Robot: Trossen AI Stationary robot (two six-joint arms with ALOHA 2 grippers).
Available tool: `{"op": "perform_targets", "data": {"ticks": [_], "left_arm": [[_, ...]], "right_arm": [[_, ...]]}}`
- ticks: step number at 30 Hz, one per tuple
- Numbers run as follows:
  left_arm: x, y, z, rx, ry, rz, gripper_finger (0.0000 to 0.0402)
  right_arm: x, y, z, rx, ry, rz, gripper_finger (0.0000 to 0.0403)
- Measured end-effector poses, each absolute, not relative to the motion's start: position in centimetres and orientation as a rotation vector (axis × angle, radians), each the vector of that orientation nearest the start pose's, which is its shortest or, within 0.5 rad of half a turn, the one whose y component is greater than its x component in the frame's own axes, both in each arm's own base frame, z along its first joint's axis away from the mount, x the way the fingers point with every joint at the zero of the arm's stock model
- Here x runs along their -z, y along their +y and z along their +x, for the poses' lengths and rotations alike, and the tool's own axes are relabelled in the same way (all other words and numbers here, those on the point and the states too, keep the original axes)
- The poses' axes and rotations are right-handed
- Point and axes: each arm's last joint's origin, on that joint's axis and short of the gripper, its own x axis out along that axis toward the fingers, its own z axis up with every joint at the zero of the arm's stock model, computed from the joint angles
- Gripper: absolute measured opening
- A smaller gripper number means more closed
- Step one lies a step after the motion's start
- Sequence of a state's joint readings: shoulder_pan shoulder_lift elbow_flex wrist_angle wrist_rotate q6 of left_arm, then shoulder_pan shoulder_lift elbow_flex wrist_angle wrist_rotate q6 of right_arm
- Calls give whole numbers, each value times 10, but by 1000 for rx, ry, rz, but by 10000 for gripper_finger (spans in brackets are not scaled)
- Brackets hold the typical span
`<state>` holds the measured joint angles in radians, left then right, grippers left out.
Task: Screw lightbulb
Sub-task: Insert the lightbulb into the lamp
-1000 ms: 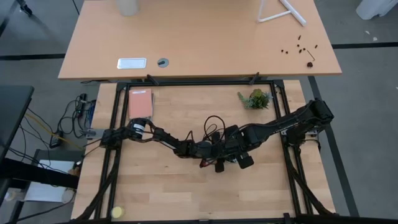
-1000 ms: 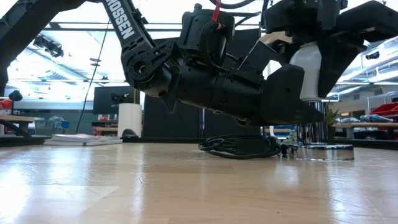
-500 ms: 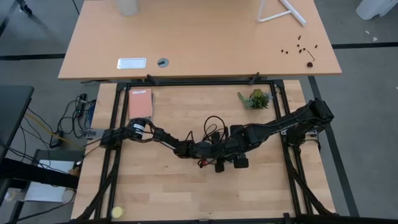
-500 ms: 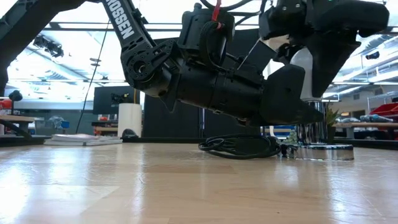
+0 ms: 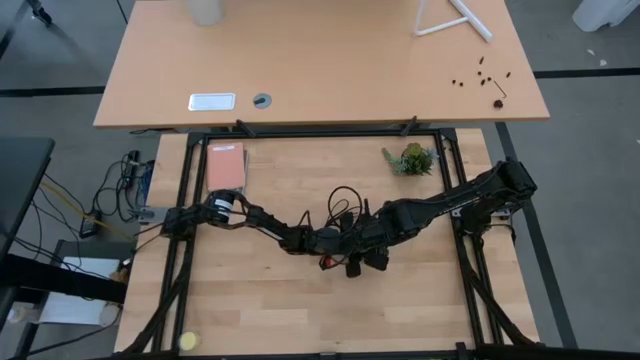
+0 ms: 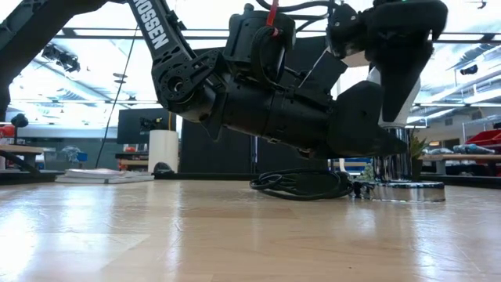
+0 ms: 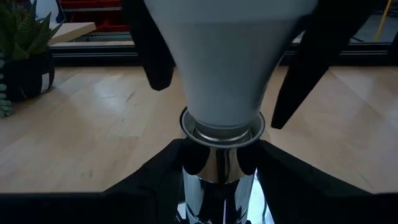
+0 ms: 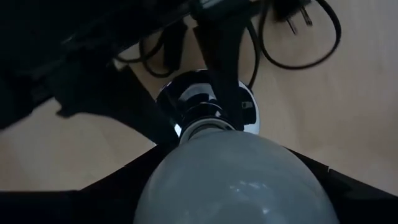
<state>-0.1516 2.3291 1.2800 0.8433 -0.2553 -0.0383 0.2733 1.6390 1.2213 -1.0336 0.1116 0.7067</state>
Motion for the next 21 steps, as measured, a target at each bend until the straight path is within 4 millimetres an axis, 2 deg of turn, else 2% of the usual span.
{"op": "perform_targets", "data": {"ticks": [12,21], "left_arm": [[-93,-64,465,-110,198,4,194],[-93,-64,465,-110,197,5,194]], "right_arm": [[-226,77,287,637,1313,621,267],[-226,78,288,768,1257,785,268]]}}
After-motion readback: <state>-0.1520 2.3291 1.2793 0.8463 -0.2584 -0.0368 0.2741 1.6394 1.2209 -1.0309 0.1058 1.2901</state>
